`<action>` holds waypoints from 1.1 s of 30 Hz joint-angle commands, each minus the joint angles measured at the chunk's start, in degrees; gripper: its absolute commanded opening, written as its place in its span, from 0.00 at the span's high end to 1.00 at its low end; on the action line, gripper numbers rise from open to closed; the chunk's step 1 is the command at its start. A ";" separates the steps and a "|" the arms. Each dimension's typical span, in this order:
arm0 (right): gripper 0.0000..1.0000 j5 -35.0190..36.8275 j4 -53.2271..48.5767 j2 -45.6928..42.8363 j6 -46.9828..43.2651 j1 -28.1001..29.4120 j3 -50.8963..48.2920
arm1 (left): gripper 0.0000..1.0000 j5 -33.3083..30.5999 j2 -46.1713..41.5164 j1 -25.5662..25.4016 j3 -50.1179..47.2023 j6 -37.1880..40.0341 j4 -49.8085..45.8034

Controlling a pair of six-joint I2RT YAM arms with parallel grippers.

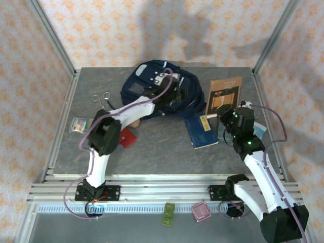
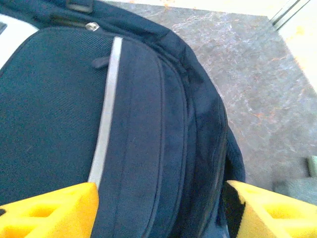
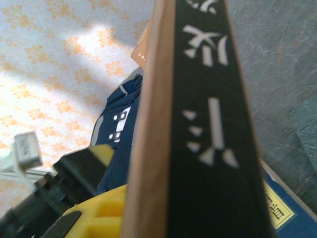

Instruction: Pack books, pencil case, and school supplies into a backpack

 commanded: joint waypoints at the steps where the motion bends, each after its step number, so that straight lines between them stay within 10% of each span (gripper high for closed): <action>1: 1.00 3.55 1.34 -1.94 -3.22 -0.45 1.77 | 0.32 -7.89 8.08 -1.53 12.81 4.85 -13.41; 6: 1.00 2.81 0.62 -2.29 -4.00 -0.65 1.44 | 0.29 -16.31 21.17 -3.01 32.31 7.04 -23.63; 13: 1.00 0.34 1.94 -2.20 -2.72 -0.61 0.17 | 0.39 -27.70 25.11 -4.36 32.78 10.19 -22.72; 18: 1.00 -1.33 3.08 -1.77 -1.46 -0.61 -0.34 | 0.59 -27.80 25.28 -4.27 29.58 12.88 -20.43; 23: 1.00 -2.72 3.77 -1.37 -0.44 -0.61 -0.62 | 0.99 -27.06 25.14 -3.66 27.68 14.42 -19.72; 33: 1.00 -3.97 4.35 0.35 -0.72 -0.66 0.41 | 1.00 -24.90 11.89 -3.48 20.15 16.90 -16.99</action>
